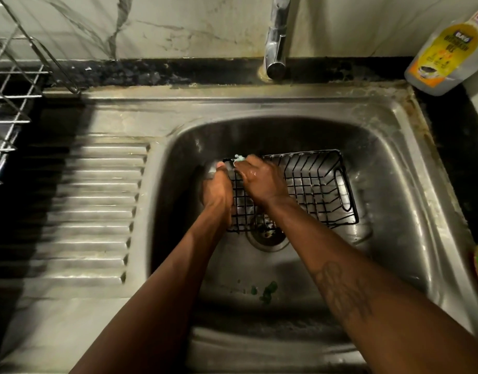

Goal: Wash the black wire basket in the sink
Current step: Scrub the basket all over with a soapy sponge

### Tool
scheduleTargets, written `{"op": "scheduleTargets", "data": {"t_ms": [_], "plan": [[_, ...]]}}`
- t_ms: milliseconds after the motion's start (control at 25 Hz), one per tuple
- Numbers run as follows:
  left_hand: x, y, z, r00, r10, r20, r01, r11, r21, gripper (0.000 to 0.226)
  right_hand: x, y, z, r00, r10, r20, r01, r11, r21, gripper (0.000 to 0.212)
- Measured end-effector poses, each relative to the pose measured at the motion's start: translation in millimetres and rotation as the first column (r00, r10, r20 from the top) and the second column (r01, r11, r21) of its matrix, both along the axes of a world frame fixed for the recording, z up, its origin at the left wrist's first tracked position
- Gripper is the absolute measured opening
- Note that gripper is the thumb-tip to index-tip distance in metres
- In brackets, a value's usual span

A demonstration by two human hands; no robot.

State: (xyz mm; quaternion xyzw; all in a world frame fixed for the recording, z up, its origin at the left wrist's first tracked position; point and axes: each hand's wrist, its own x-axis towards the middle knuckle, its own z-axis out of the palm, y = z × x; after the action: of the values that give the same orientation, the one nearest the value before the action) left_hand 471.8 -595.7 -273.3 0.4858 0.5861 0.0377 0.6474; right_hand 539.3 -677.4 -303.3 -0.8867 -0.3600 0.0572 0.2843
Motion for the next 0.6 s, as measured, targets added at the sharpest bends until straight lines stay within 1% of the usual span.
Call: {"op": "scheduleTargets", "data": {"t_ms": [80,160,200,240,280,320,360,400,440,480,520,560,600], "plan": [[1.2,0.6,-4.3,1.0,-0.004,-0.008,0.004,1.0,0.024,0.08,4.4,1.8,-6.2,0.997,0.075,0.019,-0.071,0.986,-0.149,0.026],[0.9,2.2,-7.0,1.0,0.0,-0.008,0.0,0.999,0.035,0.08,5.7,1.3,-6.0,0.994,0.092,-0.053,-0.101,0.974,-0.202,0.034],[0.9,2.4,-6.7,1.0,-0.002,-0.012,0.002,0.999,0.033,0.08,5.3,1.3,-2.8,0.992,0.083,-0.093,-0.097,0.983,-0.155,0.038],[0.6,2.0,-6.4,1.0,-0.003,-0.015,0.003,1.0,0.029,0.081,3.1,1.1,-1.3,0.989,0.051,-0.138,-0.059,0.997,-0.057,0.037],[-0.5,1.0,-4.3,1.0,-0.002,-0.013,0.002,1.0,0.021,0.083,-0.6,0.7,0.0,0.992,0.028,-0.124,-0.018,0.996,0.083,0.032],[-1.1,0.2,-2.6,1.0,-0.004,0.003,0.003,1.0,0.016,0.084,-5.4,0.4,0.6,0.999,0.015,-0.047,-0.005,0.977,0.213,0.027],[-1.1,0.0,-2.1,1.0,-0.006,0.011,0.006,1.0,0.015,0.086,-7.2,0.3,-2.7,0.999,0.002,0.048,-0.016,0.954,0.298,0.024],[-1.0,0.5,-3.0,1.0,-0.004,0.017,0.004,1.0,0.019,0.087,-7.8,0.7,-6.0,0.996,-0.003,0.087,-0.027,0.939,0.343,0.023],[-0.8,1.6,-4.5,1.0,-0.007,0.01,0.007,1.0,0.026,0.089,-6.5,1.7,-9.1,1.0,0.007,0.014,-0.011,0.94,0.34,0.022],[0.6,2.7,-7.0,1.0,-0.012,0.004,0.012,0.999,0.037,0.09,-5.7,3.5,-8.8,0.993,-0.002,-0.115,0.037,0.953,0.301,0.022],[1.4,3.4,-8.7,1.0,-0.014,-0.006,0.015,0.999,0.044,0.09,-2.2,5.8,-9.4,0.975,-0.01,-0.222,0.058,0.976,0.209,0.023],[1.7,3.2,-10.4,1.0,-0.012,-0.009,0.013,0.999,0.044,0.093,-0.1,6.9,-9.9,0.955,-0.027,-0.297,0.057,0.994,0.093,0.025],[2.0,3.4,-12.4,1.0,-0.009,-0.01,0.009,0.999,0.036,0.097,1.4,6.7,-10.5,0.963,-0.033,-0.267,0.032,0.999,-0.009,0.025]]}}
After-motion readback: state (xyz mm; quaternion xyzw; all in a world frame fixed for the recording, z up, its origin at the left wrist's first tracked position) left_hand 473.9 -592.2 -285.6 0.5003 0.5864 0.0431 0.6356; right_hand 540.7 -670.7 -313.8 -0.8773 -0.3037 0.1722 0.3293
